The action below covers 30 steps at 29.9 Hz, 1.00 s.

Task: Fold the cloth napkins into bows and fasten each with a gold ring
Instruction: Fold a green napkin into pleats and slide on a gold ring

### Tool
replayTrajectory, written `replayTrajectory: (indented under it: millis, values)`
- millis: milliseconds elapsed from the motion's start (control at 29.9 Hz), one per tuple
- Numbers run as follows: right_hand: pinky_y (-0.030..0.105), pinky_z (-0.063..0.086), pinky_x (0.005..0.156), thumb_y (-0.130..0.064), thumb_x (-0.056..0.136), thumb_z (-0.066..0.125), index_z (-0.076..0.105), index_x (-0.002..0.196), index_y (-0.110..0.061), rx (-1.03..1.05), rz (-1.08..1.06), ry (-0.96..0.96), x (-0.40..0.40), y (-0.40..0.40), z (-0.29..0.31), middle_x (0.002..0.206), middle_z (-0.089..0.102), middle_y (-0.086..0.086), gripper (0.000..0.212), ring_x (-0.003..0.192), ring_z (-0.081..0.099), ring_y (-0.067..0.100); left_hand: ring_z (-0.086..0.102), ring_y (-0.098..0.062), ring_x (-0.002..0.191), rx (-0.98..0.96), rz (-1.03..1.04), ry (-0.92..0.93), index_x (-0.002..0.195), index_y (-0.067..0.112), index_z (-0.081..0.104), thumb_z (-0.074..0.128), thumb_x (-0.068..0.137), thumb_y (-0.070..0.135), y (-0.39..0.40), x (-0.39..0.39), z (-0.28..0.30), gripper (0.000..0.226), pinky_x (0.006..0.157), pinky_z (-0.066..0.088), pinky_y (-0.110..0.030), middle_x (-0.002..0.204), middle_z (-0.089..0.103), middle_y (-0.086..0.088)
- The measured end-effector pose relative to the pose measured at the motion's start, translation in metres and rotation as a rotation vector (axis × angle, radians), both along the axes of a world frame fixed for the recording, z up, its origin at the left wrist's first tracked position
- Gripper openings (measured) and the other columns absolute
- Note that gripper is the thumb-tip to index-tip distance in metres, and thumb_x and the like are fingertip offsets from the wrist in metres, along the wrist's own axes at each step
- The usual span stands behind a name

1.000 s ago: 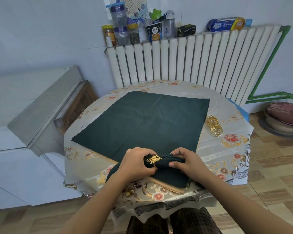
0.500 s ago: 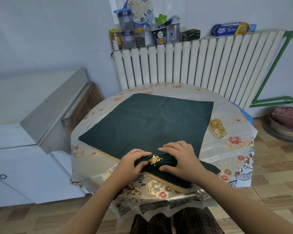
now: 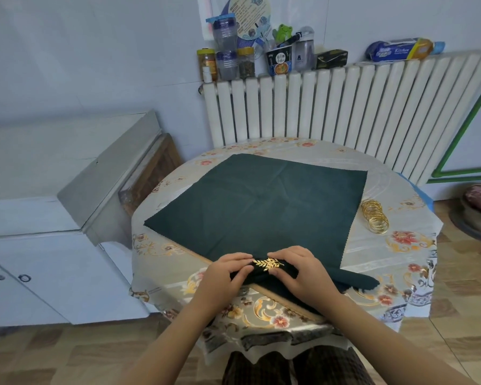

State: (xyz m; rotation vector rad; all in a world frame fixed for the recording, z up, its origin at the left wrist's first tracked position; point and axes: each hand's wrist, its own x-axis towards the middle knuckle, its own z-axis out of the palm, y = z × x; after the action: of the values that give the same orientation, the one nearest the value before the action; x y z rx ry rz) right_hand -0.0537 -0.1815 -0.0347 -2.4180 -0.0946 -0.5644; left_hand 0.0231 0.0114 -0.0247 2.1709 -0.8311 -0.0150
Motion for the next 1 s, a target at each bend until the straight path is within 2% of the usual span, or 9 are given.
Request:
replayTrajectory:
  millis: [134,234,401,501,568,635,802,902,1002]
  values:
    - [0.025,0.038,0.090,-0.043,0.085,0.059,0.065,0.110,-0.025,-0.083,0.009,0.002,0.001,0.003,0.003,0.101,0.065,-0.013,0.032,0.097,0.055,0.007,0.054,0.010,0.098,-0.086,0.103,0.055,0.105,0.019,0.073,0.063,0.089,0.014,-0.007,-0.005,-0.002,0.019,0.086,0.035,0.000,0.101,0.063,0.019]
    - [0.025,0.038,0.085,-0.054,0.084,0.050,0.065,0.106,-0.027,-0.104,-0.024,-0.010,0.003,0.007,0.001,0.098,0.064,-0.014,0.039,0.094,0.056,0.008,0.053,0.004,0.097,-0.087,0.154,0.037,0.106,0.019,0.072,0.063,0.089,0.013,-0.011,-0.012,0.000,0.021,0.083,0.035,0.000,0.096,0.060,0.021]
    - [0.024,0.035,0.083,-0.042,0.085,0.057,0.066,0.101,-0.022,-0.042,-0.132,-0.042,0.006,0.012,-0.004,0.097,0.065,-0.011,0.026,0.094,0.057,0.011,0.047,-0.007,0.087,0.011,0.178,-0.133,0.122,0.019,0.063,0.058,0.091,0.019,-0.013,-0.028,-0.002,0.031,0.076,0.034,-0.011,0.088,0.053,0.012]
    - [0.024,0.034,0.083,-0.038,0.085,0.061,0.067,0.100,-0.022,-0.055,-0.158,-0.056,0.005,0.015,-0.005,0.097,0.065,-0.011,0.024,0.093,0.057,0.011,0.044,-0.011,0.080,0.084,0.178,-0.154,0.110,0.020,0.070,0.048,0.094,0.034,-0.017,-0.031,0.003,0.031,0.070,0.034,-0.018,0.080,0.048,0.007]
    - [0.024,0.035,0.082,-0.040,0.084,0.062,0.068,0.099,-0.022,-0.060,-0.174,-0.074,0.003,0.016,-0.006,0.094,0.065,-0.011,0.024,0.092,0.058,0.012,0.046,-0.011,0.086,0.143,0.179,-0.086,0.104,0.019,0.072,0.048,0.096,0.032,-0.019,-0.027,0.010,0.028,0.075,0.038,-0.022,0.087,0.052,0.003]
    - [0.023,0.033,0.083,-0.047,0.084,0.056,0.069,0.098,-0.024,-0.078,-0.191,-0.092,0.002,0.016,-0.007,0.092,0.065,-0.013,0.029,0.090,0.058,0.011,0.049,-0.009,0.092,0.167,0.164,-0.020,0.100,0.018,0.072,0.052,0.094,0.028,-0.020,-0.023,0.016,0.023,0.079,0.037,-0.020,0.095,0.058,0.004]
    - [0.022,0.026,0.093,-0.050,0.083,0.051,0.069,0.098,-0.028,-0.102,-0.205,-0.118,0.000,0.016,-0.005,0.091,0.065,-0.017,0.032,0.091,0.058,0.008,0.055,-0.006,0.081,0.231,0.176,0.155,0.102,0.023,0.066,0.056,0.092,0.031,-0.024,-0.023,0.022,0.017,0.062,0.037,-0.018,0.092,0.064,0.009]
    - [0.030,0.024,0.103,-0.050,0.083,0.051,0.069,0.099,-0.030,-0.098,-0.223,-0.109,-0.002,0.017,-0.006,0.092,0.064,-0.019,0.032,0.093,0.058,0.004,0.053,-0.006,0.075,0.234,0.219,0.080,0.093,0.020,0.069,0.056,0.092,0.030,-0.024,-0.028,0.020,0.016,0.057,0.032,-0.015,0.085,0.062,0.006]
    - [0.032,0.023,0.103,-0.051,0.081,0.050,0.068,0.098,-0.032,-0.073,-0.236,-0.088,-0.001,0.018,-0.006,0.093,0.063,-0.020,0.031,0.095,0.057,0.004,0.052,-0.009,0.074,0.221,0.245,-0.018,0.087,0.018,0.067,0.056,0.091,0.027,-0.023,-0.039,0.020,0.015,0.060,0.035,-0.022,0.082,0.063,0.004]
